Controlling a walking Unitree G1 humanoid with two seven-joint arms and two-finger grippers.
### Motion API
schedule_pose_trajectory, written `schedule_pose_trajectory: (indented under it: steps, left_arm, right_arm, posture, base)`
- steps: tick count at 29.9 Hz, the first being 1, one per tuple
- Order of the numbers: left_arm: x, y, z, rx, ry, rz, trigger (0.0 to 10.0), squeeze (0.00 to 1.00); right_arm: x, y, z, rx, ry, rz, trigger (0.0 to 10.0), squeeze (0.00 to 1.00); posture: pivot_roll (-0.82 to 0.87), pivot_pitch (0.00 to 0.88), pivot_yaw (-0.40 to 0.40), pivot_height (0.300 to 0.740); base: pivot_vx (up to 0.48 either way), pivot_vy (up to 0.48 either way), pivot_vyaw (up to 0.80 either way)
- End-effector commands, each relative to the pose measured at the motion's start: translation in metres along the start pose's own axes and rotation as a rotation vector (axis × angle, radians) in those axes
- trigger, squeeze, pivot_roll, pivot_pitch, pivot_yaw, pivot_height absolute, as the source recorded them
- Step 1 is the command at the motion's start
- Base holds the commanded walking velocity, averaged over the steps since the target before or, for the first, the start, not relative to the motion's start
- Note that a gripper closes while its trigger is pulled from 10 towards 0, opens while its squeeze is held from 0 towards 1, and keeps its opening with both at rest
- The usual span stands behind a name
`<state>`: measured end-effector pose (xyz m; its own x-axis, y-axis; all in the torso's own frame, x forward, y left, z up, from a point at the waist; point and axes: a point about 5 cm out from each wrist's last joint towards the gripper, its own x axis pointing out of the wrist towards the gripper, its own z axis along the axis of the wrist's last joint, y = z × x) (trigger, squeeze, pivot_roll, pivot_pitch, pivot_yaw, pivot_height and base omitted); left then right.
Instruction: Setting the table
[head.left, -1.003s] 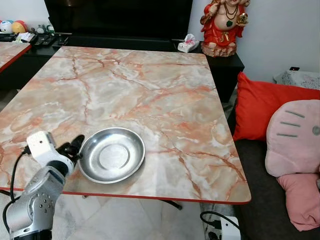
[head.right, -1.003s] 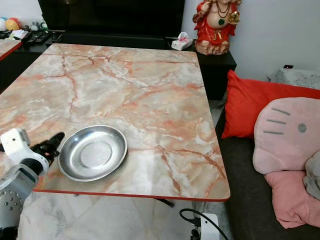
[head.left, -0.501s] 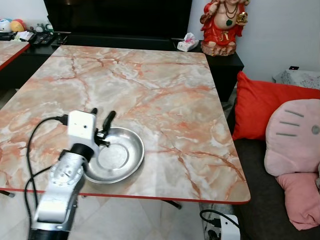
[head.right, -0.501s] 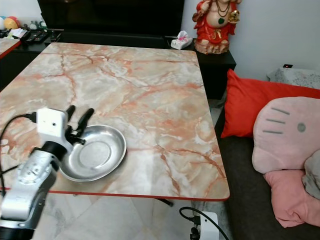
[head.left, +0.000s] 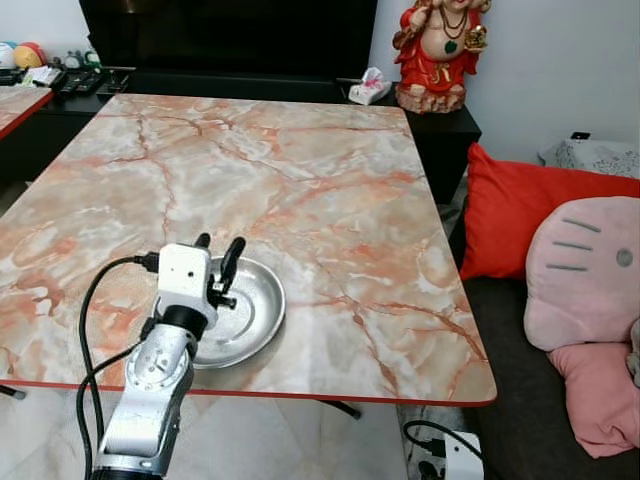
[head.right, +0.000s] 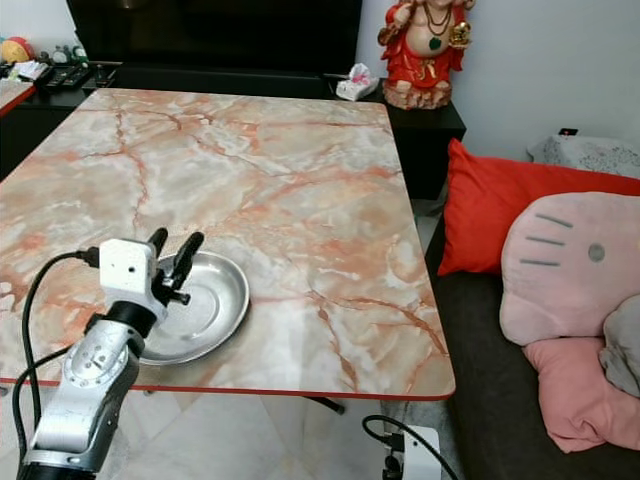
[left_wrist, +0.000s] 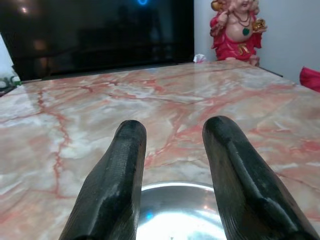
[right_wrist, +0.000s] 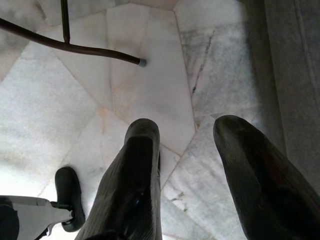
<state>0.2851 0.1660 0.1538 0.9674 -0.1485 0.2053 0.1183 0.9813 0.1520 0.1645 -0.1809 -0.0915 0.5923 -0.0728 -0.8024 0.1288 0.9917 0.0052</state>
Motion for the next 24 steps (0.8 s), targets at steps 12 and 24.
schedule_pose_trajectory:
  steps: [12,24]
  left_arm:
    - [-0.0005,-0.0021,-0.0021,0.022,-0.024,0.02,10.0,0.0]
    - [-0.0005,-0.0035,-0.0018,0.012,-0.035,0.019,10.0,0.0]
  right_arm:
    - [-0.0008,0.0019,-0.0039,-0.003,0.011,0.006,10.0,0.0]
    - [-0.0017,0.0049,-0.008,-0.019,0.021,0.013,10.0,0.0]
  posture:
    - [0.13,0.0,-0.063,0.74]
    - [0.13,0.0,-0.058,0.74]
  base:
    - [0.0,0.0,0.0]
    - [0.0,0.16,0.0]
